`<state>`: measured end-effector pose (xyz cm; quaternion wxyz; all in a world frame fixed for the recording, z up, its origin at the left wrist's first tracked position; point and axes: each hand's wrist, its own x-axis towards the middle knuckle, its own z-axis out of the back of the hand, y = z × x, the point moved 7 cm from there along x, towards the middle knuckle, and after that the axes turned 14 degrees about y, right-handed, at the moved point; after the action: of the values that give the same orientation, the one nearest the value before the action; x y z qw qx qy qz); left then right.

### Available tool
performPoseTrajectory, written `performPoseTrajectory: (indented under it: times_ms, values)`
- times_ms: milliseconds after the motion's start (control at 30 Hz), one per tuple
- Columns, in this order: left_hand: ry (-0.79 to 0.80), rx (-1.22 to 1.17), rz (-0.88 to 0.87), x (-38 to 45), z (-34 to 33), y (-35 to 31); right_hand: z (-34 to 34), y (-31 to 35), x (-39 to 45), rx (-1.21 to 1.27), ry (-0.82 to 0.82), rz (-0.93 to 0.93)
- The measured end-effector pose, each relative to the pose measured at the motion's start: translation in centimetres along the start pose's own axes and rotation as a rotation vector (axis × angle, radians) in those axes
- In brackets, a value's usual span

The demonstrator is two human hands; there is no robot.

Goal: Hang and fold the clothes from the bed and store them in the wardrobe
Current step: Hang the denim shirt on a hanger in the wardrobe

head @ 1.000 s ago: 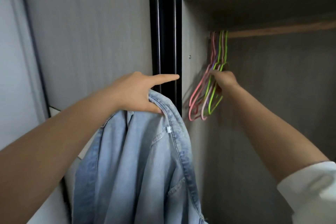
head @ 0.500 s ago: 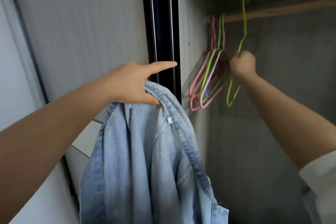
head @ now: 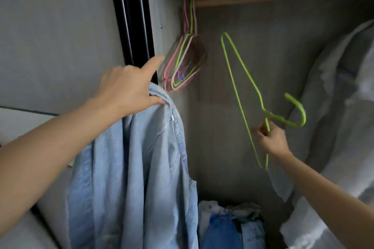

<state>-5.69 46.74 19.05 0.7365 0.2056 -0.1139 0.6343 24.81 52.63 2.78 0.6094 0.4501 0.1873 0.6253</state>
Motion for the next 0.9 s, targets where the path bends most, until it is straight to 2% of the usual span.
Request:
performPoseTrajectory:
  times_ms: [33, 100, 200, 267, 333, 533, 667, 800, 900]
  values:
    - [-0.027, -0.035, -0.013, 0.1, 0.1, -0.7, -0.8, -0.9, -0.7, 0.011, 0.084, -0.024]
    - [0.016, -0.095, -0.064, 0.2, -0.6, -2.5, -1.9, -2.4, -3.1, 0.102, 0.207, -0.078]
    - [0.151, -0.202, -0.116, -0.7, -2.5, -4.7, -1.8, -3.4, -6.7, 0.297, 0.225, -0.091]
    - [0.244, -0.274, -0.109, -2.1, -3.7, -6.0, -0.6, -3.5, -9.1, 0.520, 0.229, -0.132]
    - [0.280, -0.402, -0.107, -4.0, -4.1, -7.1, 1.3, -2.9, -11.2, 0.663, 0.237, -0.101]
    - [0.361, -0.838, -0.248, -14.3, -2.4, -15.4, 2.4, -1.1, -19.0, 0.519, 0.468, 0.007]
    - [0.409, -0.923, -0.337, -20.0, -1.1, -20.6, 2.0, -1.8, -25.5, 0.375, 0.625, 0.037]
    - [0.542, -0.904, -0.338, -25.3, -2.4, -22.8, 4.0, -5.2, -30.9, 0.449, 0.487, -0.066]
    - [0.718, -0.722, -0.285, -28.3, -5.2, -23.1, 6.9, -6.0, -32.3, 0.418, 0.311, -0.085]
